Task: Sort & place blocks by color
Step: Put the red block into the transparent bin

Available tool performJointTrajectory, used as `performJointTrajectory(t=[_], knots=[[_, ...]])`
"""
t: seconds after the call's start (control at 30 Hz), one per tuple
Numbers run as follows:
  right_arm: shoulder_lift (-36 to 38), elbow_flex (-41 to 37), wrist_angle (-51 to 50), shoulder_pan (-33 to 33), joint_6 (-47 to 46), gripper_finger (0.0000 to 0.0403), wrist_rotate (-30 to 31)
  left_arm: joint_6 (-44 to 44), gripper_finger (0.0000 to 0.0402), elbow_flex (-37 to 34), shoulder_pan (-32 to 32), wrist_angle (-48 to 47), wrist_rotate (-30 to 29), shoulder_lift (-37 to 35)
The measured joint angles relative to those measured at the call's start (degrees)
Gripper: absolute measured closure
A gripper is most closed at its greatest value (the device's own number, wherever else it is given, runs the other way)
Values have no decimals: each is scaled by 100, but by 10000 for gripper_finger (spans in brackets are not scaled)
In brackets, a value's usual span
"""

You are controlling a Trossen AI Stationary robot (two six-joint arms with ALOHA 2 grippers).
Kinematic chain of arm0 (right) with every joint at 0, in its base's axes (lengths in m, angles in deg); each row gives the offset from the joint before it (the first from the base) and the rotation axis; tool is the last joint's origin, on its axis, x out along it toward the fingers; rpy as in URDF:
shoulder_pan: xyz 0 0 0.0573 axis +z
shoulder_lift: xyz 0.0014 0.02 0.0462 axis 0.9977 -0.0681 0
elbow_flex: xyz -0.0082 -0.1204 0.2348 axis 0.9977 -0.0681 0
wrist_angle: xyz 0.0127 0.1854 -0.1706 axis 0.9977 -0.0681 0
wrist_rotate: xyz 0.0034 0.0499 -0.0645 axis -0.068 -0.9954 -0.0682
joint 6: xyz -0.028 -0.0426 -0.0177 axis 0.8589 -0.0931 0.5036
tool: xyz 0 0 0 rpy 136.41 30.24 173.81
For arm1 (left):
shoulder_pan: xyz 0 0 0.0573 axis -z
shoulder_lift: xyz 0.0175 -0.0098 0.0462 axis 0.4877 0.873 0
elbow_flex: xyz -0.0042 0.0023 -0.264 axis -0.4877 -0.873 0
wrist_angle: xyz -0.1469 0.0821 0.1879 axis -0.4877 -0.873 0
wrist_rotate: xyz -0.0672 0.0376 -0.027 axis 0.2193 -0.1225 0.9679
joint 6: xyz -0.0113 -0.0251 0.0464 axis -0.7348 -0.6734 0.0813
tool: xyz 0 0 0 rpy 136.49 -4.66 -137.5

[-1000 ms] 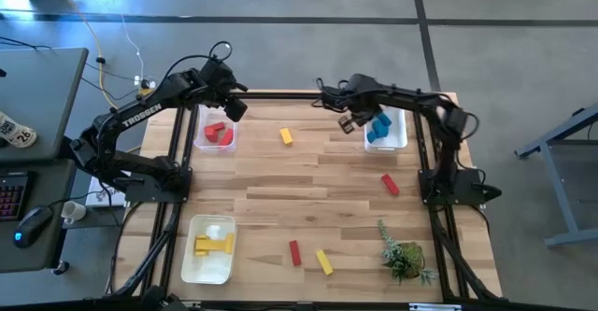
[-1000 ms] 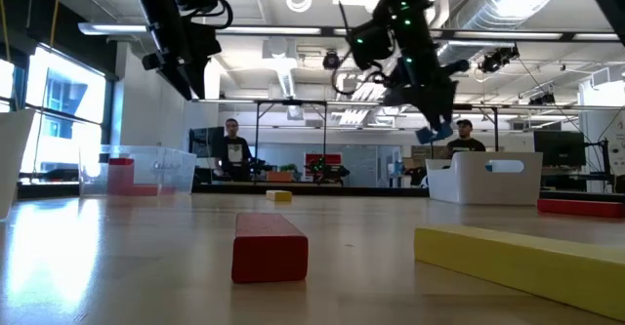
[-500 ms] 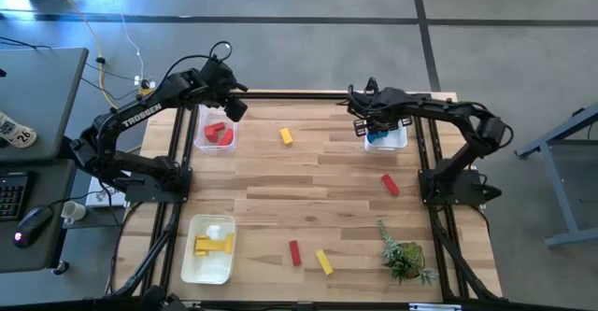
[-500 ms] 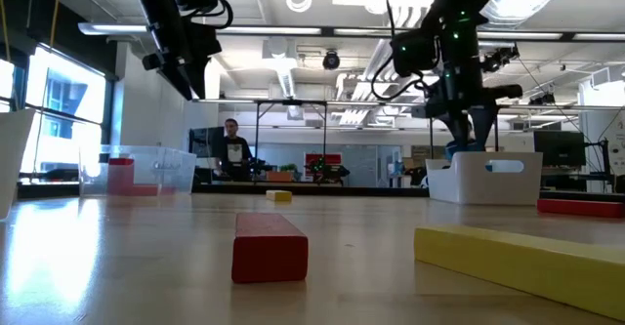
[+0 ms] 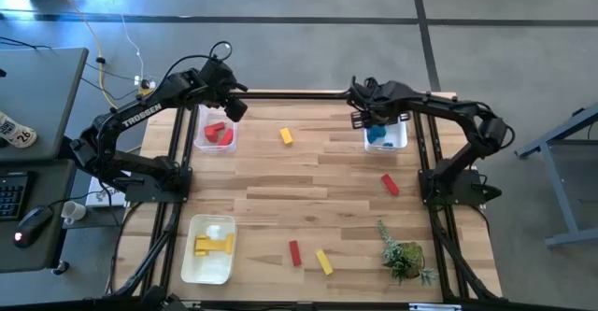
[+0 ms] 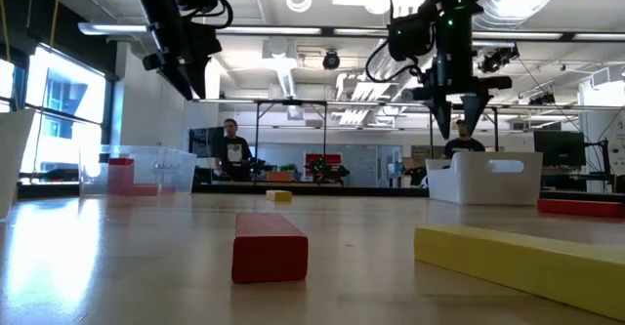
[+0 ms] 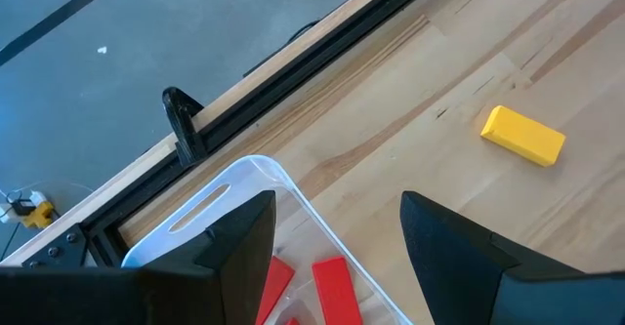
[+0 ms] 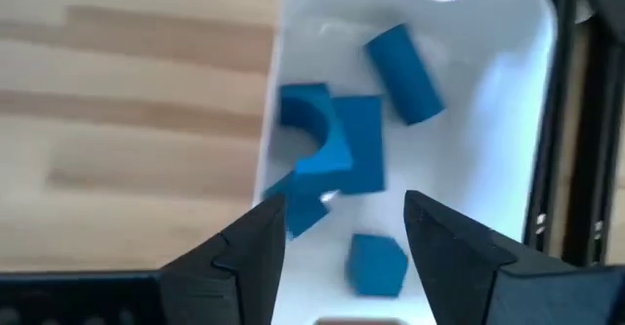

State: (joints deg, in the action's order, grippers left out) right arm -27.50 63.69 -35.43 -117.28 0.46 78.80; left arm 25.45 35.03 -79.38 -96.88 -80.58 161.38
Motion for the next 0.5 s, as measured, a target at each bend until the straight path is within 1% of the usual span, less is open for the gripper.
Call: performJointTrajectory(t=[0.1,0.23,0.5], knots=[[0,167,-39,91,18,209,-445,0,194,0,0,0,0,0],[0,309,-29,394,-125,209,-1096,2,194,0,-2,0,5,0],[0,325,60,1250,-930,208,-1953,2,194,0,0,0,22,0]])
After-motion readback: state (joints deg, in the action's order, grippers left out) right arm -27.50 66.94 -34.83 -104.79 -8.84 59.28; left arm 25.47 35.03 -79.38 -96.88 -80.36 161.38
